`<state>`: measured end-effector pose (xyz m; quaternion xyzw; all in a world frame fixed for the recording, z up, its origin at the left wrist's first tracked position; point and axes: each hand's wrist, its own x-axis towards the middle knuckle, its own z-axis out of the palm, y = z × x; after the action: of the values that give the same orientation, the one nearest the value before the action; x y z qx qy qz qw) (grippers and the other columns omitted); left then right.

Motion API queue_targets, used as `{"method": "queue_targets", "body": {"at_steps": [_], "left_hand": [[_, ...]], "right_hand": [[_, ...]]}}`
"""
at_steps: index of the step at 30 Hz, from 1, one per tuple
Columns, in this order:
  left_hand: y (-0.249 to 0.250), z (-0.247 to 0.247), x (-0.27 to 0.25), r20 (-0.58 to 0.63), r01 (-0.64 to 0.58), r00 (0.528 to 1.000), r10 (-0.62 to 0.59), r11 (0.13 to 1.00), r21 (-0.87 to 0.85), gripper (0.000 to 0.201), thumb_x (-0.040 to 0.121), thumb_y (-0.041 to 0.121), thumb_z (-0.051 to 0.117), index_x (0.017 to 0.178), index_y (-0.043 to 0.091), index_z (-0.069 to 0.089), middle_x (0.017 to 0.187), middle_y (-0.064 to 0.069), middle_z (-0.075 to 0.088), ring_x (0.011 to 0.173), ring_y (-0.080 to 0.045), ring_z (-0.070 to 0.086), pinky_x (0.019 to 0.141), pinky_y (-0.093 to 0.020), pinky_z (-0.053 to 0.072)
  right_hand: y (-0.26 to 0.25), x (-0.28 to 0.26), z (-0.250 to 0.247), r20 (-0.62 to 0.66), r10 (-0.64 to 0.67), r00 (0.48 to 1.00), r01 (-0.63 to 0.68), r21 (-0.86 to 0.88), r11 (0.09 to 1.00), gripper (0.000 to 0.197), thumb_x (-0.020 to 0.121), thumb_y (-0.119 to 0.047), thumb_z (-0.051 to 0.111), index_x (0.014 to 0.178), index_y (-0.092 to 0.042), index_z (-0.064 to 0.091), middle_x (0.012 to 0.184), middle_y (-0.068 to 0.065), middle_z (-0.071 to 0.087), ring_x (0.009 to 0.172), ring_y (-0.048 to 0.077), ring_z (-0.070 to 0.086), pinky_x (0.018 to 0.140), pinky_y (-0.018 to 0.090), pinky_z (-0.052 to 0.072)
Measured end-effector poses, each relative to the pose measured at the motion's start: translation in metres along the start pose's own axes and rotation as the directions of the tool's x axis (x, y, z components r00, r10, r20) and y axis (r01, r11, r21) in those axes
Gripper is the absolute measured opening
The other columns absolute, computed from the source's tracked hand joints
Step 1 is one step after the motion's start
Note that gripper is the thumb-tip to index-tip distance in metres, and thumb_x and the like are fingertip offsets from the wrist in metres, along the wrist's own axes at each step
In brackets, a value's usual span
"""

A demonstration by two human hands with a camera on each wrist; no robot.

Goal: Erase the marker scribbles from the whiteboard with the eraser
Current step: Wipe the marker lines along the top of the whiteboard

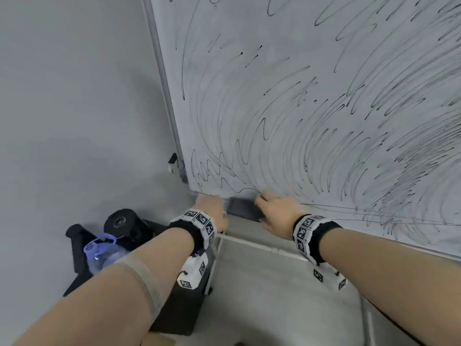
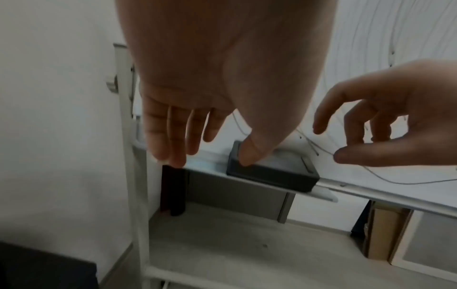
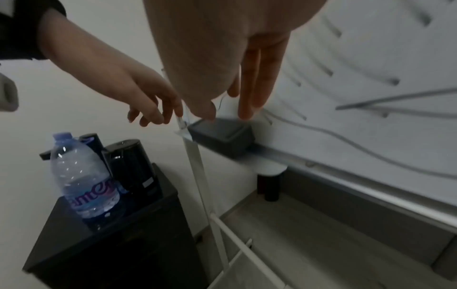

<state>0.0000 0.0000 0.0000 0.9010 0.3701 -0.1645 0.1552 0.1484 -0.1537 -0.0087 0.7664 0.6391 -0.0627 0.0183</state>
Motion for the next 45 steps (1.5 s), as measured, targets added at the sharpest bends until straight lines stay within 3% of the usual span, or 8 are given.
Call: {"method": "queue_targets", "body": {"at_steps": [11, 18, 22, 26, 28, 32, 41, 45], "left_hand": [[-0.007, 0.058, 0.05, 0.03, 0.001, 1.0, 0.003, 0.987, -0.161, 0.049, 0.064, 0.046, 0.059, 0.107, 0.035, 0.04, 0.092, 0.009, 0.062, 0.079, -0.015, 0.064, 0.071, -0.037, 0.058], [-0.014, 0.011, 0.037, 0.14, -0.002, 0.99, 0.009, 0.998, -0.056, 0.032, 0.065, 0.035, 0.052, 0.097, 0.031, 0.053, 0.09, 0.003, 0.064, 0.077, -0.016, 0.063, 0.068, -0.033, 0.057], [-0.03, -0.037, 0.015, -0.044, 0.126, 0.991, -0.126, 0.992, -0.01, 0.021, 0.081, 0.025, 0.05, 0.098, 0.019, 0.06, 0.089, 0.0, 0.063, 0.08, -0.021, 0.063, 0.067, -0.029, 0.052], [-0.055, -0.082, 0.0, -0.232, 0.263, 0.933, -0.274, 0.962, -0.077, 0.041, 0.085, 0.03, 0.052, 0.12, 0.01, 0.055, 0.102, -0.005, 0.066, 0.092, -0.025, 0.065, 0.08, -0.034, 0.055], [-0.065, -0.102, -0.004, -0.284, 0.275, 0.906, -0.315, 0.946, -0.17, 0.041, 0.085, 0.033, 0.053, 0.118, 0.009, 0.051, 0.099, -0.004, 0.06, 0.088, -0.024, 0.062, 0.074, -0.032, 0.051], [-0.077, -0.135, -0.009, -0.366, 0.251, 0.874, -0.319, 0.942, -0.221, 0.045, 0.089, 0.03, 0.054, 0.124, 0.009, 0.037, 0.127, -0.012, 0.046, 0.104, -0.032, 0.059, 0.077, -0.036, 0.047], [-0.075, -0.151, 0.007, -0.377, 0.145, 0.905, -0.198, 0.976, -0.165, 0.037, 0.09, 0.017, 0.049, 0.125, 0.012, 0.037, 0.124, -0.011, 0.048, 0.098, -0.03, 0.057, 0.079, -0.038, 0.05], [-0.073, -0.147, 0.013, -0.317, 0.126, 0.937, -0.149, 0.988, -0.09, 0.035, 0.091, 0.014, 0.043, 0.126, 0.011, 0.042, 0.122, -0.012, 0.054, 0.103, -0.031, 0.057, 0.083, -0.038, 0.047]], "right_hand": [[-0.009, 0.037, 0.045, -0.009, 0.118, 0.993, -0.117, 0.052, 0.992, 0.034, 0.092, -0.026, 0.055, 0.121, -0.015, 0.044, 0.135, 0.011, 0.038, 0.088, 0.033, 0.06, 0.058, 0.035, 0.042], [-0.017, 0.044, 0.015, -0.054, -0.059, 0.997, 0.058, -0.016, 0.998, 0.038, 0.087, -0.025, 0.055, 0.124, -0.018, 0.045, 0.128, 0.014, 0.042, 0.095, 0.034, 0.054, 0.061, 0.037, 0.046], [-0.035, 0.06, -0.035, -0.17, -0.15, 0.974, 0.134, -0.105, 0.985, 0.039, 0.082, -0.024, 0.065, 0.118, -0.02, 0.051, 0.11, 0.012, 0.045, 0.079, 0.028, 0.051, 0.053, 0.032, 0.035], [-0.048, 0.076, -0.094, -0.384, -0.251, 0.889, 0.149, -0.275, 0.95, 0.04, 0.067, -0.019, 0.076, 0.104, -0.017, 0.061, 0.091, 0.009, 0.05, 0.073, 0.027, 0.05, 0.057, 0.03, 0.027], [-0.048, 0.083, -0.123, -0.469, -0.288, 0.835, 0.121, -0.354, 0.927, 0.039, 0.069, -0.018, 0.073, 0.107, -0.017, 0.062, 0.093, 0.008, 0.051, 0.081, 0.028, 0.047, 0.067, 0.034, 0.026], [-0.045, 0.091, -0.18, -0.583, -0.337, 0.739, 0.068, -0.433, 0.899, 0.048, 0.067, -0.016, 0.073, 0.113, -0.016, 0.061, 0.101, 0.01, 0.053, 0.092, 0.029, 0.044, 0.077, 0.04, 0.031], [-0.039, 0.092, -0.302, -0.863, -0.222, 0.454, -0.14, -0.315, 0.939, 0.056, 0.072, -0.009, 0.072, 0.126, -0.021, 0.059, 0.111, 0.015, 0.054, 0.094, 0.033, 0.047, 0.076, 0.042, 0.032], [-0.035, 0.099, -0.32, -0.904, -0.192, 0.383, -0.203, -0.285, 0.937, 0.054, 0.075, -0.01, 0.071, 0.126, -0.024, 0.06, 0.112, 0.015, 0.054, 0.095, 0.032, 0.044, 0.076, 0.04, 0.03]]}}
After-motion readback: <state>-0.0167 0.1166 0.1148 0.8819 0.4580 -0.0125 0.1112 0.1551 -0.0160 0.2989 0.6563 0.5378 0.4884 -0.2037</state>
